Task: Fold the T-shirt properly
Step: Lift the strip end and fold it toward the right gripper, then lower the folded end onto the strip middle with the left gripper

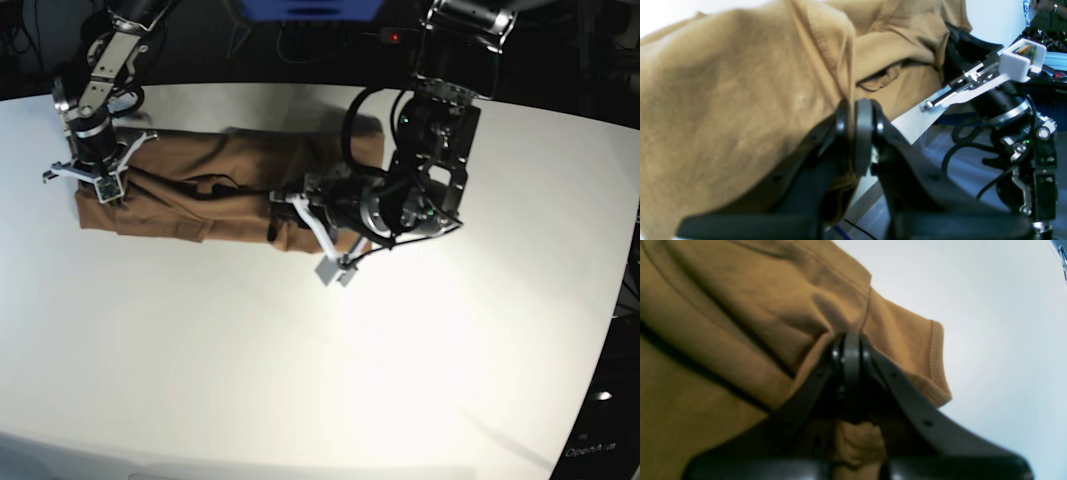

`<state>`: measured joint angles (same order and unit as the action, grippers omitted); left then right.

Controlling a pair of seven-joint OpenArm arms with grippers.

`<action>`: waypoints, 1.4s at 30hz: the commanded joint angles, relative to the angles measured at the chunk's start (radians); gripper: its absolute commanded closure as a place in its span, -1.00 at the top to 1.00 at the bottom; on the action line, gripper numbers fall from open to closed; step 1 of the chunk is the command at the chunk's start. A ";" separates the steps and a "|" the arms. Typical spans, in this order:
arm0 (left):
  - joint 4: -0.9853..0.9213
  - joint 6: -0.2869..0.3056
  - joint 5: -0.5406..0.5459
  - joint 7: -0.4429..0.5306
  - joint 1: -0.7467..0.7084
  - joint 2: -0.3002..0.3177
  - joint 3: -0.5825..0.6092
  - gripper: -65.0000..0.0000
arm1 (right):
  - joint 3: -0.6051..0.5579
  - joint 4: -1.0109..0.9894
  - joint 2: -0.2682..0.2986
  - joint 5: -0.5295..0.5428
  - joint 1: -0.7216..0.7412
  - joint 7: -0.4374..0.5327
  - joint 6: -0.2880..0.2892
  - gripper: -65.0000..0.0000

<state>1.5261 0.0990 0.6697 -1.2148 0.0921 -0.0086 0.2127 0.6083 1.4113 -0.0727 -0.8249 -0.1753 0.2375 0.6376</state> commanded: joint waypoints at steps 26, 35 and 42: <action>-0.112 0.003 0.015 0.068 0.107 -0.084 0.006 -0.90 | -0.003 -0.023 -0.008 -0.080 -0.014 -0.125 0.060 -0.99; -0.112 0.003 -0.074 0.065 0.107 -0.106 0.052 -0.90 | -0.003 -0.039 -0.005 -0.080 -0.014 -0.123 0.060 -0.99; -0.112 0.003 -0.077 0.056 0.096 -0.080 0.064 -0.90 | -0.003 -0.050 -0.005 -0.080 -0.013 -0.123 0.060 -0.99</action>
<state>1.3983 0.0978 0.5777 -1.1656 0.1741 -0.0830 0.2783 0.6067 1.3937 -0.0692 -0.8207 -0.1719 0.2451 0.6289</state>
